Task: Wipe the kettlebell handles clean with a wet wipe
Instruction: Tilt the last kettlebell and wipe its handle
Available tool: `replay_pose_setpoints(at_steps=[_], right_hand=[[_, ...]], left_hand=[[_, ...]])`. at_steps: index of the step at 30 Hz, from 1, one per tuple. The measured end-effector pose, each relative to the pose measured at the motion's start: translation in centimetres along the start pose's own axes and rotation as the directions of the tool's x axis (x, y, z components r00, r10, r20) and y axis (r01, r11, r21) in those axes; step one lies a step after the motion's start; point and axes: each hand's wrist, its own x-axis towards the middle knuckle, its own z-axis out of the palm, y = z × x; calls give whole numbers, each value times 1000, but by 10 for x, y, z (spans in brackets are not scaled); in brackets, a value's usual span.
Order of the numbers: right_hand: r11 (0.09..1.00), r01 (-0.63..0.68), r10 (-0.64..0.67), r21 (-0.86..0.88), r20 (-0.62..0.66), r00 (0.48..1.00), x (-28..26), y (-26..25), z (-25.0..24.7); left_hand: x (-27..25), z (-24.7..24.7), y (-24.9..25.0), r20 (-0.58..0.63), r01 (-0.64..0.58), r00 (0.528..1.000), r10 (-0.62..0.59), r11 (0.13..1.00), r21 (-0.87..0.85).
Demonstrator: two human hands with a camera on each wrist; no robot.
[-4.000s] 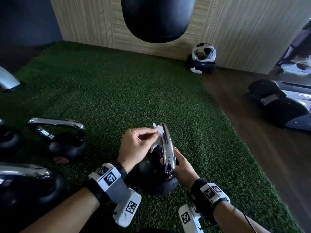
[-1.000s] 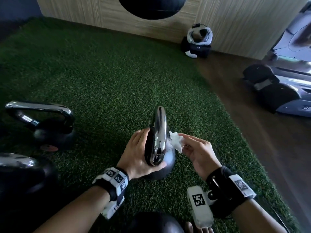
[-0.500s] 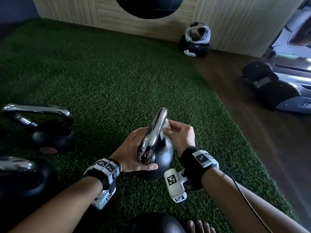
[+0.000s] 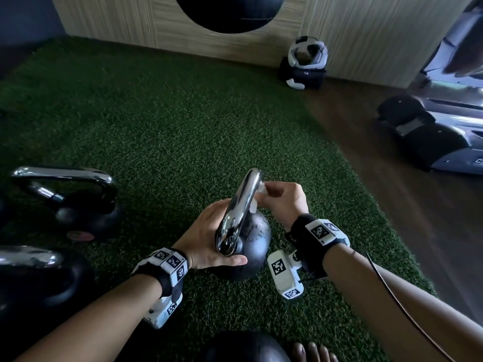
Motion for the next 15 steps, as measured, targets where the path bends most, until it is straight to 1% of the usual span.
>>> replay_pose_setpoints(at_steps=[1, 2, 3, 5, 7, 9, 11, 12, 14, 15], right_hand=[[1000, 5, -5, -27, 9, 1000, -2, -4, 0], [997, 57, -57, -48, -11, 998, -4, -10, -1], [989, 134, -136, -60, -43, 990, -7, -18, -4], [960, 272, -277, -61, -92, 956, -15, -35, -8], [921, 372, -381, -112, -76, 921, -26, -44, -13], [871, 441, -455, -216, -19, 890, -37, -43, -15], [851, 456, -467, -261, 24, 884, -39, -42, -17], [865, 435, -444, -250, 23, 896, -35, -41, -19], [916, 367, -372, -162, -2, 928, -22, -40, -23], [928, 351, -354, -127, -5, 935, -18, -40, -24]], left_hand=[[0, 0, 0, 3, 4, 1000, -4, 1000, -1], [0, 1, 0, 5, 4, 1000, -4, 1000, 3], [0, 1, 0, 6, 10, 1000, -10, 1000, 0], [0, 1, -2, 2, 39, 999, -38, 999, -38], [0, 2, -3, 1, 57, 998, -57, 997, -60], [0, 3, -4, 7, 57, 998, -57, 997, -57], [0, 3, -4, 9, 65, 998, -64, 996, -59], [0, 3, -5, 11, 72, 997, -71, 996, -61], [0, 4, -5, 14, 75, 997, -74, 996, -53], [0, 3, -4, 16, 72, 997, -71, 996, -46]])
